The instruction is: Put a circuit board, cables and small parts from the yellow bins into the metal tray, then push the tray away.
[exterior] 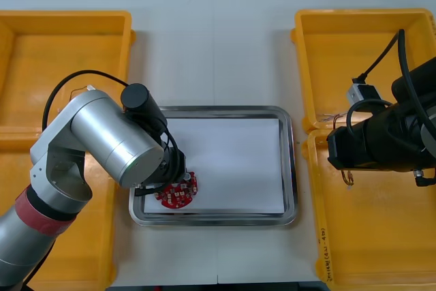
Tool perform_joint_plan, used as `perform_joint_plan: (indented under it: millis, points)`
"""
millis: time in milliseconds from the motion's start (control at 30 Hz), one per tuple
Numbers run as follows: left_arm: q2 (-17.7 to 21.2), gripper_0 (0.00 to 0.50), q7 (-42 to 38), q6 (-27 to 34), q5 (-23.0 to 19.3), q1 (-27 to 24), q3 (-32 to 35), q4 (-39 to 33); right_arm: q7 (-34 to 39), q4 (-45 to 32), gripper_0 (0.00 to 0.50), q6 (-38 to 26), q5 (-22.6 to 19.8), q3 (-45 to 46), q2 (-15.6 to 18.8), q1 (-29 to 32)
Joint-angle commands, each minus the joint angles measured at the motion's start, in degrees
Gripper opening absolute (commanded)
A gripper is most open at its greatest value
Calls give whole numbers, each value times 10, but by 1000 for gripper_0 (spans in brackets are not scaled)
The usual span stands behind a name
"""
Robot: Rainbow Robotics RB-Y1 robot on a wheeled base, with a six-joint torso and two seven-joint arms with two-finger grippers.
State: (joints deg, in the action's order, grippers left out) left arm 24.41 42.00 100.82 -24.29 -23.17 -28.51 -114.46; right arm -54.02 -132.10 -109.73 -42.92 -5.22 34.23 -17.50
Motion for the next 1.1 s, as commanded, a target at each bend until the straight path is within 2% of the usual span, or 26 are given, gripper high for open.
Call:
perform_joint_plan:
  millis: [33,333,767,1033,1100]
  points:
    - [-14,500,47,17,8,4,-1,-27,-15,-5,0,-3,-6,-5,-5,0]
    - [-14,500,46,92,-8,4,60,-118,-23,-5,0,-3,-11,-6,-4,0]
    - [10,500,44,92,-29,4,131,-227,-39,-5,0,-3,-19,-6,-4,0]
    - [55,500,35,92,-96,-35,176,-246,-64,-5,0,-3,-27,-8,-3,-1]
    - [76,500,29,92,-119,-36,201,-238,-96,-5,0,-3,-29,-8,-3,-3]
